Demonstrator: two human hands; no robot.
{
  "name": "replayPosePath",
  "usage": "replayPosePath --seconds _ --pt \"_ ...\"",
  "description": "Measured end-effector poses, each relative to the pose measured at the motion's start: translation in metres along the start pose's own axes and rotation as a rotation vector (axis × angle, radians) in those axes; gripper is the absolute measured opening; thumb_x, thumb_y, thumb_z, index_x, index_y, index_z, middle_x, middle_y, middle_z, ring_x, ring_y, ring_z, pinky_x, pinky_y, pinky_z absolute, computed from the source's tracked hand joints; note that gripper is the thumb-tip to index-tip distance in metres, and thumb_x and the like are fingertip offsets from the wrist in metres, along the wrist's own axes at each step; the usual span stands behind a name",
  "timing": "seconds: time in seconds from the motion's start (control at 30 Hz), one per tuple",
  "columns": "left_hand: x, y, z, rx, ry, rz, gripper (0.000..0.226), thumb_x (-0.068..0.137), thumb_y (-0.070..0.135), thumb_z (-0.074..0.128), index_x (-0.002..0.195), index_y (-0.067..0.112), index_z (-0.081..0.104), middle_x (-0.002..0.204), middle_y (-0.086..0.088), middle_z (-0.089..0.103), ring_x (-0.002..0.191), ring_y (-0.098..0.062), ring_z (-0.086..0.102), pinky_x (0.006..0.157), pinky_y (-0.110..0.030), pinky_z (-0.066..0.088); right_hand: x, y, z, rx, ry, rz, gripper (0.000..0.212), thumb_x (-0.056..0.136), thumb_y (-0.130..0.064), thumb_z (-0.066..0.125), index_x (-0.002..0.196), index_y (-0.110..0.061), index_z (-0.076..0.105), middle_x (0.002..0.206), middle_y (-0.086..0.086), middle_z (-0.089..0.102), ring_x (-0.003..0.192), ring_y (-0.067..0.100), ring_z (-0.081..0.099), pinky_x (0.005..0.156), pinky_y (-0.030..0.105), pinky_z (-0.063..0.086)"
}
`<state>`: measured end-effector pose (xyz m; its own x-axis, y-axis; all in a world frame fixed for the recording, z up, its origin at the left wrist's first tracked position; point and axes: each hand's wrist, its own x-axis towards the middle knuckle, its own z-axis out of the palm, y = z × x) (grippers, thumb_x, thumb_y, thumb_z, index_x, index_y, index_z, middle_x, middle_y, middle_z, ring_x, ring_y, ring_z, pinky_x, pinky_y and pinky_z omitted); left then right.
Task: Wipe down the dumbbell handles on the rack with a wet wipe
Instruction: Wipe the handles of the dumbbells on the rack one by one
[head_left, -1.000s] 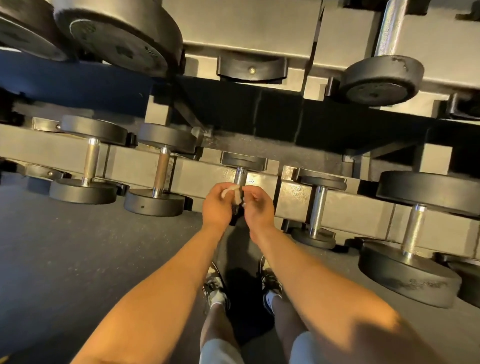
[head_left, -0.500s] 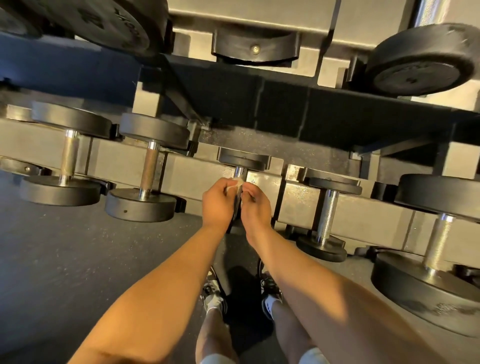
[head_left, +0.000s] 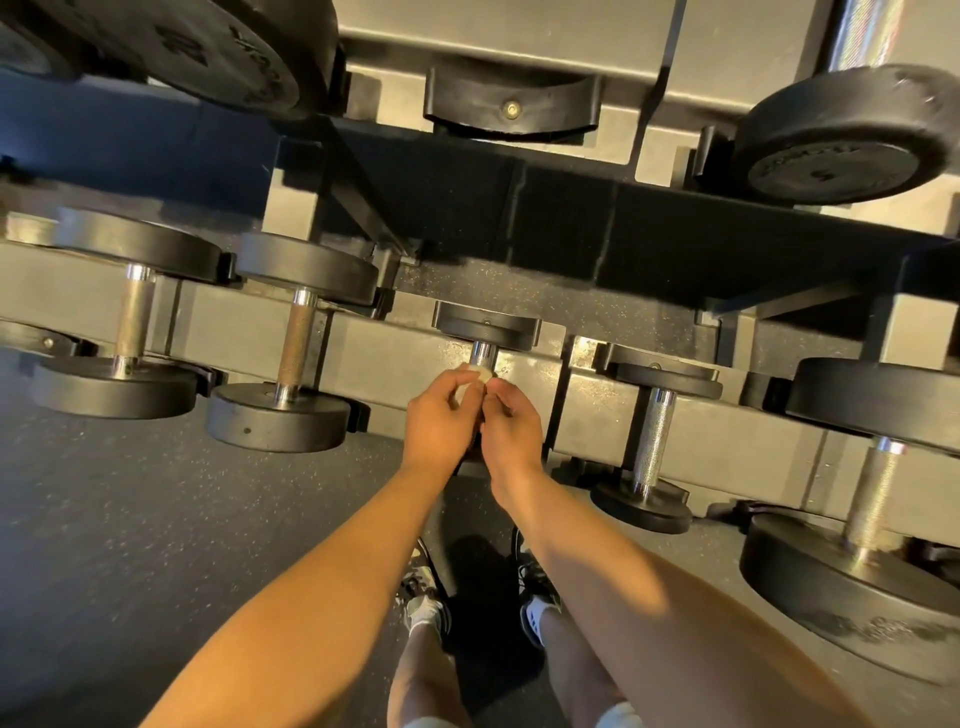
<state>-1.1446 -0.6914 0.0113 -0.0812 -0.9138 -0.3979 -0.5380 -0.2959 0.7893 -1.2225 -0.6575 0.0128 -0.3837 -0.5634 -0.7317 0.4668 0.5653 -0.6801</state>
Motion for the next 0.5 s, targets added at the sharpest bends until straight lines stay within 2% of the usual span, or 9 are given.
replayPosePath --seconds 0.1,0.2,0.3,0.4,0.5 --pt "0.004 -0.002 -0.002 -0.044 0.052 0.014 0.017 0.100 0.015 0.060 0.108 0.023 0.073 0.102 0.014 0.072 0.087 0.010 0.064 0.085 -0.022 0.056 -0.003 0.002 -0.001 -0.036 -0.013 -0.020 0.025 0.105 -0.016 0.049 0.118 -0.027 0.067 0.119 -0.005 0.068 0.110 0.012 0.064 0.103 0.041 0.052" --pt "0.019 0.009 0.002 -0.122 0.094 0.022 0.021 0.099 0.012 0.061 0.100 0.029 0.072 0.099 0.014 0.072 0.090 0.008 0.065 0.084 -0.016 0.053 -0.004 0.002 0.000 -0.077 -0.023 -0.076 0.027 0.105 -0.017 0.049 0.108 -0.037 0.067 0.119 -0.007 0.068 0.111 0.011 0.063 0.103 0.042 0.052" --pt "0.021 0.008 0.007 -0.107 0.064 0.012 0.025 0.098 0.006 0.059 0.102 0.026 0.073 0.113 0.018 0.067 0.091 0.017 0.061 0.080 -0.001 0.045 -0.003 0.003 0.001 -0.094 -0.023 -0.065 0.031 0.104 -0.015 0.049 0.103 -0.042 0.065 0.120 -0.008 0.068 0.113 0.012 0.063 0.105 0.039 0.050" --pt "0.006 -0.006 0.006 -0.061 0.063 -0.005 0.022 0.099 0.007 0.060 0.107 0.020 0.075 0.118 0.014 0.067 0.090 0.019 0.060 0.080 -0.002 0.047 -0.005 0.005 -0.001 -0.107 -0.005 -0.051 0.026 0.103 -0.013 0.050 0.105 -0.033 0.066 0.116 -0.005 0.068 0.109 0.013 0.064 0.102 0.036 0.051" --pt "-0.003 -0.015 0.002 -0.012 0.066 -0.009 0.019 0.099 0.011 0.061 0.106 0.022 0.074 0.106 0.012 0.072 0.087 0.016 0.061 0.077 -0.006 0.048 -0.010 0.005 -0.003 -0.143 -0.039 0.000 0.022 0.104 -0.013 0.049 0.110 -0.029 0.063 0.113 -0.006 0.067 0.103 0.010 0.064 0.095 0.027 0.052"
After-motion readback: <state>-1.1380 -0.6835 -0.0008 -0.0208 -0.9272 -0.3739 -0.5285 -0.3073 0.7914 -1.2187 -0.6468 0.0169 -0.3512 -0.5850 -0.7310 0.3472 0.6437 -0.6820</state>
